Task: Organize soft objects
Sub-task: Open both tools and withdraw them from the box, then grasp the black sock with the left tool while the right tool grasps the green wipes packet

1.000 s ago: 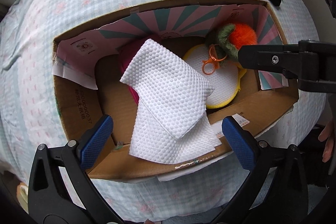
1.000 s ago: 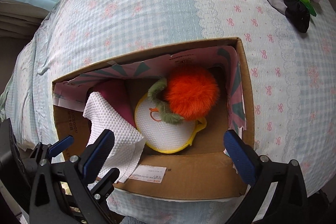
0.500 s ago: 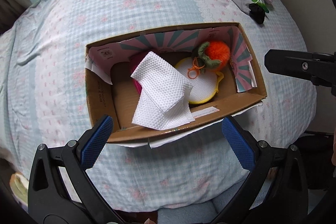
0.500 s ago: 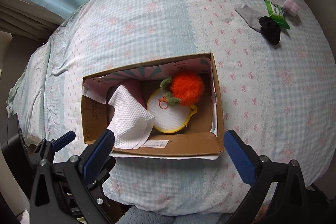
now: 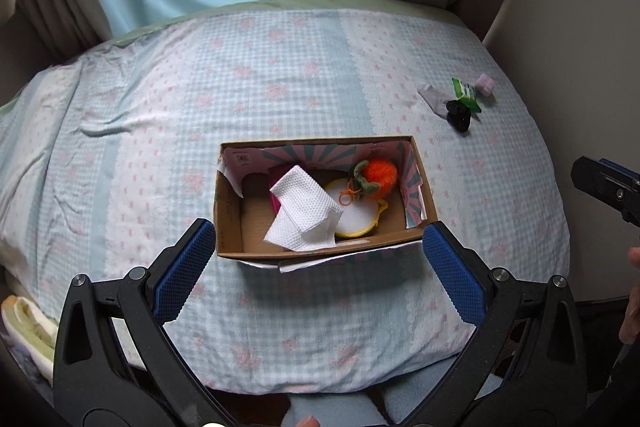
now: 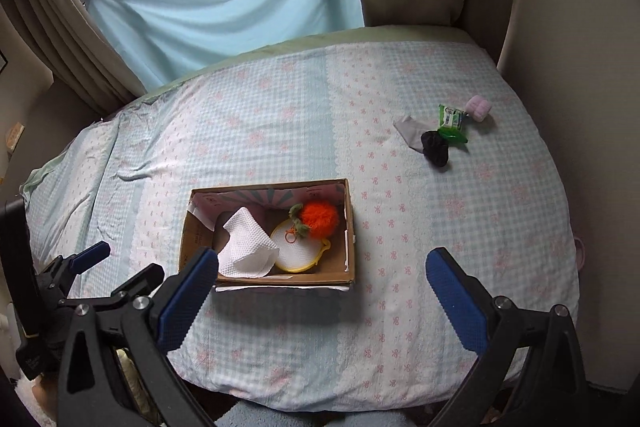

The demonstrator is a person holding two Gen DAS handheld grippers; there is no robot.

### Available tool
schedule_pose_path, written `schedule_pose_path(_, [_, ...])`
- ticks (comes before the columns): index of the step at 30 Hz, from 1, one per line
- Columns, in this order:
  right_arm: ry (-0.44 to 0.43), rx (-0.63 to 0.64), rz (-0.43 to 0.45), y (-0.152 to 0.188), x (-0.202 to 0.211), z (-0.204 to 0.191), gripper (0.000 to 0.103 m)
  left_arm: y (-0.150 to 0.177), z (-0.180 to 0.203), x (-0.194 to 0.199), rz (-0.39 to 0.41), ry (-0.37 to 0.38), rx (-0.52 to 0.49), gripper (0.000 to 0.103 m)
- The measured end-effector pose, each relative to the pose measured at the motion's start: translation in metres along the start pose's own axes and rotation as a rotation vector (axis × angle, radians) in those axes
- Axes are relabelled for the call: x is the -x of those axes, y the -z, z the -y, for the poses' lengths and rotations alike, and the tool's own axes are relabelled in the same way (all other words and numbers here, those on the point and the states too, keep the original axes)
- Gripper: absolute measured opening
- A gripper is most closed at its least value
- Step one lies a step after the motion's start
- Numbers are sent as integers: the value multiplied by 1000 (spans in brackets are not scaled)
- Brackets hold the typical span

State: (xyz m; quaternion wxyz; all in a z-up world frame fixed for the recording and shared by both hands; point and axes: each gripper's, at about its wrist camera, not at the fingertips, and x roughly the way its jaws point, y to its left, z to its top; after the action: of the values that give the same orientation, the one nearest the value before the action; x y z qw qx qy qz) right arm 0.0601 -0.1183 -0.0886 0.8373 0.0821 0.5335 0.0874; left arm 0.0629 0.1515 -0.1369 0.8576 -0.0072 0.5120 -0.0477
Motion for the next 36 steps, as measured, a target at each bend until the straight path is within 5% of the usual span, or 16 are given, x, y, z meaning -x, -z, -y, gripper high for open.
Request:
schedule_pose_path(7, [15,-72,97,12,39,56,103,-13,50,26,99,2,34,103])
schedule_pose_path(18, [6,-25,156,-23,61,176,103,-36,172,11,125,8,119,103])
schedule_pose_path(27, [11,-56,164,-73,40,258,103,-71,244,-38,80,38,107,103])
schedule_pose_path(36, [-18,-84,103,-130,-23,294,103,-121,277,-130,5,122,96,103])
